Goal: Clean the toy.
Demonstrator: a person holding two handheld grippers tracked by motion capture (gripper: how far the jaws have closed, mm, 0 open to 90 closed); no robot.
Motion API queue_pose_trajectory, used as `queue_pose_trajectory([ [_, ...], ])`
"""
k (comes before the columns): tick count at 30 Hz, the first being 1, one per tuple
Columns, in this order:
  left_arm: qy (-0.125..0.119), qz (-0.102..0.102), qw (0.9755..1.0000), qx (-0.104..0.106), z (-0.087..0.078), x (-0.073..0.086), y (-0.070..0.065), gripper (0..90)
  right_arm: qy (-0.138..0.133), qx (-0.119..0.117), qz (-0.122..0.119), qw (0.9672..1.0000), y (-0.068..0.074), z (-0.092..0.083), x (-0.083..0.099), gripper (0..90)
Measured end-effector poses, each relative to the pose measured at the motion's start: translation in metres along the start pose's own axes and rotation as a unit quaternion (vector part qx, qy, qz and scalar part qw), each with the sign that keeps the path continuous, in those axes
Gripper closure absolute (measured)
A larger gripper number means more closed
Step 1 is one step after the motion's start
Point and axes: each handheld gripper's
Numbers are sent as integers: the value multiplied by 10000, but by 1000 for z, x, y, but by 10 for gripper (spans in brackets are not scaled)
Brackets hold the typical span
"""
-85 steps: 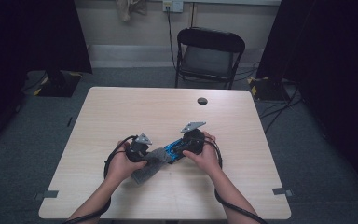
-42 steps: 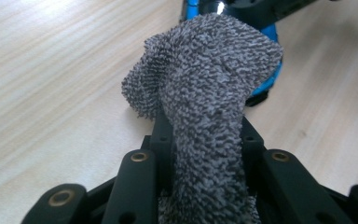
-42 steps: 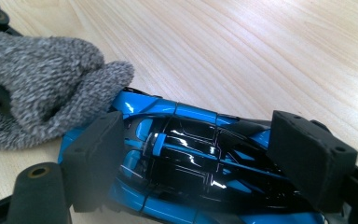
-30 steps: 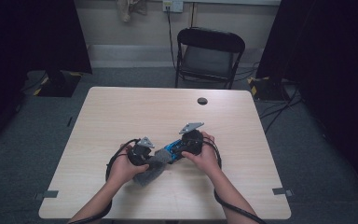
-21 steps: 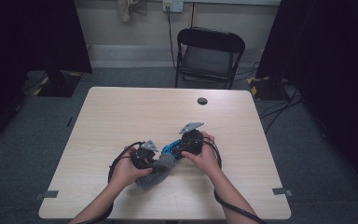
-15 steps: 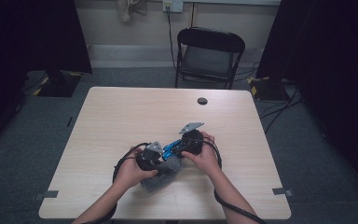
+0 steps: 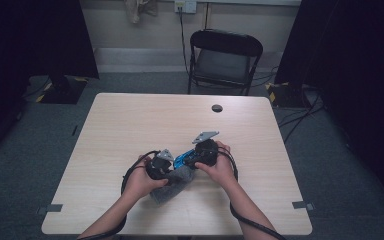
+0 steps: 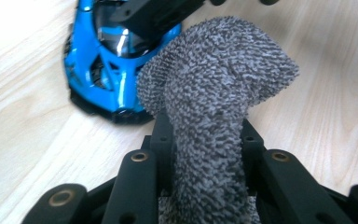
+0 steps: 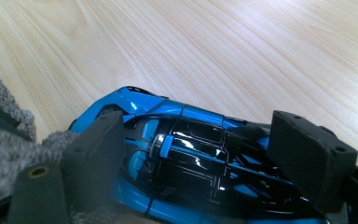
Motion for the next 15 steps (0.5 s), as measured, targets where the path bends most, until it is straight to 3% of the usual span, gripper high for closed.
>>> queue_pose_trajectory([
  [7, -11, -107, 9999, -60, -6, 6, 8, 683, -20, 8, -4, 10000, 1, 0, 0, 186],
  [15, 11, -217, 9993, -298, -16, 14, 19, 683, -30, -1, -31, 10000, 1, 0, 1, 185],
])
Point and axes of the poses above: each handheld gripper's, and its own axes: z roughly forward along the jaws, x roughly out of its underside, y roughly to its left
